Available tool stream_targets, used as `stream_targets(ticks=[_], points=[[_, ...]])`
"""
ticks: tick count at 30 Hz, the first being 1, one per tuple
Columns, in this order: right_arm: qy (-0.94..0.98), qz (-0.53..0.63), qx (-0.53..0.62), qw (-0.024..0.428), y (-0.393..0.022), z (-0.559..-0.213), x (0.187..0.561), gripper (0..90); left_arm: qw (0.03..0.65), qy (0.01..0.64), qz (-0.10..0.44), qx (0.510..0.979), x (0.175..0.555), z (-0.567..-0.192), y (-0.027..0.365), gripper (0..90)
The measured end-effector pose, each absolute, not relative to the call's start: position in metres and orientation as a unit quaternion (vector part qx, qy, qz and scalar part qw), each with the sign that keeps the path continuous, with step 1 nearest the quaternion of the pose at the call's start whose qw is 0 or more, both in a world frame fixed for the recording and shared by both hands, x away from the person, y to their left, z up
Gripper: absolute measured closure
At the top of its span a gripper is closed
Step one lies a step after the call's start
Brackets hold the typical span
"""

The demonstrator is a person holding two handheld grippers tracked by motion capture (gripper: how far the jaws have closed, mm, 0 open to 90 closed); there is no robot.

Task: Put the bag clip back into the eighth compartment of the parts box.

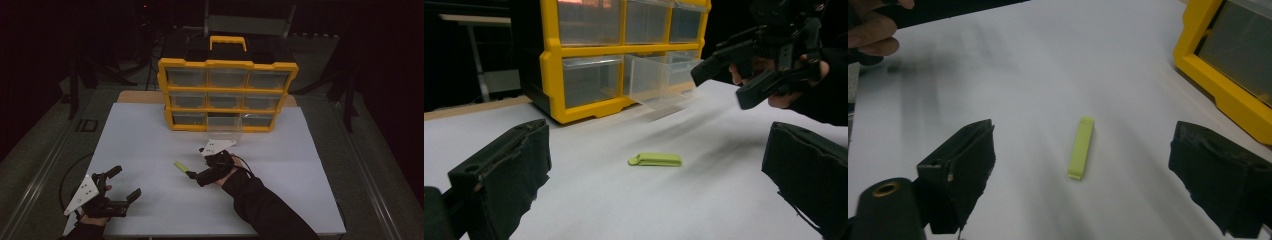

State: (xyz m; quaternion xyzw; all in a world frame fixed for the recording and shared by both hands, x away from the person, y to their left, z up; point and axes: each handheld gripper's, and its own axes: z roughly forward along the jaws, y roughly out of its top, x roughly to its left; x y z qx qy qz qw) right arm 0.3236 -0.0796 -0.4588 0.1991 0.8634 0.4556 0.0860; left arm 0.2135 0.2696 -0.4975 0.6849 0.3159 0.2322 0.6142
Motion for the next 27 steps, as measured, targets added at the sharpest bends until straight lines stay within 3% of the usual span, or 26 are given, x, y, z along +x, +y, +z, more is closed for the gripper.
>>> stream_targets(ticks=[12, 27], points=[[0.870, 0.442, 0.203, 0.077, -0.063, -0.470, 0.333, 11.6, 0.615, 0.314, 0.230, 0.686, 0.214, -0.498, 0.269, 0.2], [0.888, 0.407, 0.202, 0.070, -0.042, -0.485, 0.344, 18.4, 0.616, 0.313, 0.227, 0.687, 0.214, -0.498, 0.269, 0.2]])
